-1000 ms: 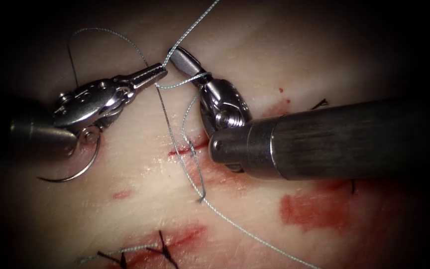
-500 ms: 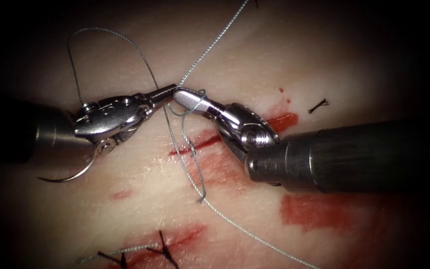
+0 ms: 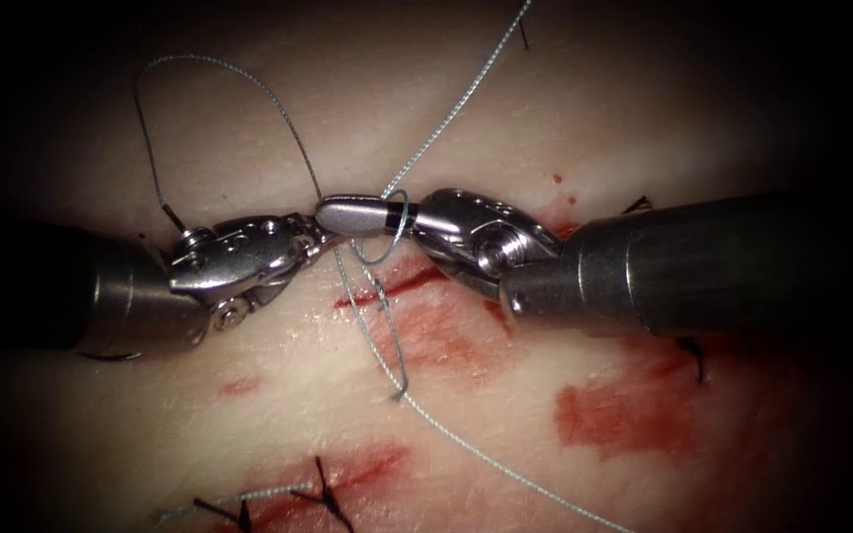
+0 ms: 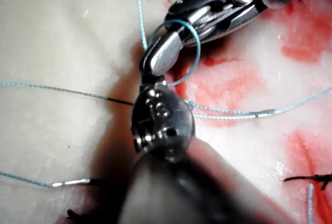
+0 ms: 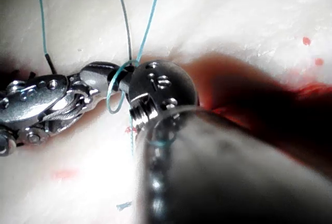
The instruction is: Wound Closure
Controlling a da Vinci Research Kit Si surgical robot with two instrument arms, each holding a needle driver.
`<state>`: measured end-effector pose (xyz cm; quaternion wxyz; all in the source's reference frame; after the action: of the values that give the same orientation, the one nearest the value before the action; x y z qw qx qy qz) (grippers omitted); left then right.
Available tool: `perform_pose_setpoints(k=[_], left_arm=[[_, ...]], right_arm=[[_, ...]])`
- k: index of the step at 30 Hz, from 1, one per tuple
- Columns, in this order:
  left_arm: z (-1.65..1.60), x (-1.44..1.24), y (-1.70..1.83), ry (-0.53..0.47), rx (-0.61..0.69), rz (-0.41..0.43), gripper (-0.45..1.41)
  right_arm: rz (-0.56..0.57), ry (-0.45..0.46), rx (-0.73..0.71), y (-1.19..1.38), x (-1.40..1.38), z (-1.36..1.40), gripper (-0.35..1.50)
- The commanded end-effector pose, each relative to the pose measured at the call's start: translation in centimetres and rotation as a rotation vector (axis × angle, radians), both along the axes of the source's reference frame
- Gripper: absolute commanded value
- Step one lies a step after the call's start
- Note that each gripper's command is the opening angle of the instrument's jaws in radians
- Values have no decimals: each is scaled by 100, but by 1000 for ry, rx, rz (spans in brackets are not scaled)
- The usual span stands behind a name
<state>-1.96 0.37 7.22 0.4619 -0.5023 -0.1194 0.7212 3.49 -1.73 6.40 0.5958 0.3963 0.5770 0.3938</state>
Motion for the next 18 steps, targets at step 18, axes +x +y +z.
perform_pose_setpoints(k=[18], left_arm=[[5,-15,-9,-28,-11,74,-45]], right_arm=[[-555,-368,187,-47,5,-4,-35]])
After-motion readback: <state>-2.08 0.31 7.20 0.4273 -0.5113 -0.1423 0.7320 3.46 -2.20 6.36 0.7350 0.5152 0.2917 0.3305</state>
